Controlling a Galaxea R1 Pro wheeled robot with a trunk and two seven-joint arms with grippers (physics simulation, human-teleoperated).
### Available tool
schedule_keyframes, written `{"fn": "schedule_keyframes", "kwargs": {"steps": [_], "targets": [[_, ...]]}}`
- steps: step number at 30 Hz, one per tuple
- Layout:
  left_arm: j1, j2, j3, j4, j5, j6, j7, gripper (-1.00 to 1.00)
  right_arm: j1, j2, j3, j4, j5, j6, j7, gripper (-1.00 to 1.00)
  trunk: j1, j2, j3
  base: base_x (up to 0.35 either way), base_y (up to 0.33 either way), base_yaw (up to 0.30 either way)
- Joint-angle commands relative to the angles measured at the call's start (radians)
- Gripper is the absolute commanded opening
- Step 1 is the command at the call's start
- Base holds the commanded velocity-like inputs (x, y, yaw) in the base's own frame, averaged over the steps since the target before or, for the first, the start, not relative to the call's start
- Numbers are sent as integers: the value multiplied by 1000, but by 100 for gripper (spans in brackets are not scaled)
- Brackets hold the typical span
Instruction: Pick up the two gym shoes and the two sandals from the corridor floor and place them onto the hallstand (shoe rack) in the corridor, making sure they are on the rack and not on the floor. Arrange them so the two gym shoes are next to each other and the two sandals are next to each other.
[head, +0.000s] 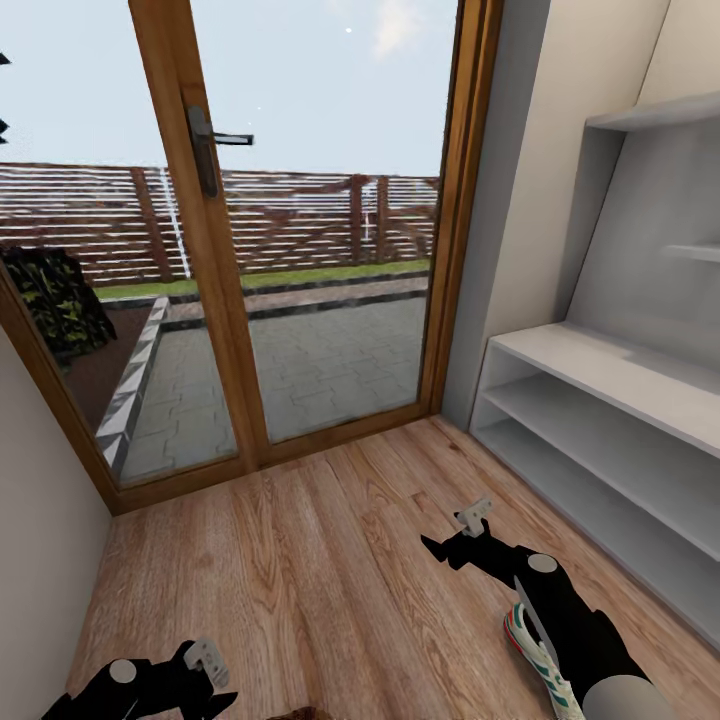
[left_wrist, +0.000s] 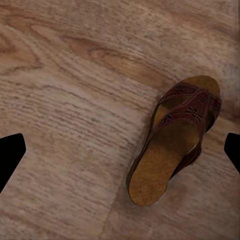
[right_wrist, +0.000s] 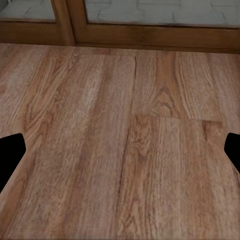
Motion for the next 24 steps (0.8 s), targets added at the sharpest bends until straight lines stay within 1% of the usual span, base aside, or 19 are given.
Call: {"fn": "schedule_keyframes", "kwargs": {"steps": [1,7,12,17,18,22,24], "targets": [[0,0,0,-4,-9,-7,-3,100,0,0,1,-2,3,5,3,100,4,-8,-5,0,0,0],[-1,-1,0,-14,-12,-3,-13,100,0,0,1,-2,3,6,3,100,27,-50,-30,0,0,0],[-1,-1,0,-15,-24,-3,-16,100,0,0,1,-2,3,6,2,100,46,-85,-53,0,0,0],[-1,-1,0,-16,-50,-2,-20,100,0,0,2,-2,3,6,2,100,48,-86,-80,0,0,0],[-1,-2,-1,-17,-60,-2,-24,100,0,0,1,-1,3,6,2,100,49,-86,-86,0,0,0],[-1,-6,-1,-27,-72,0,-33,100,0,0,0,-1,3,6,2,100,50,-87,-107,0,0,0],[-1,-10,-1,-45,-78,1,-41,100,0,0,0,-1,3,6,2,100,51,-87,-118,0,0,0]]}}
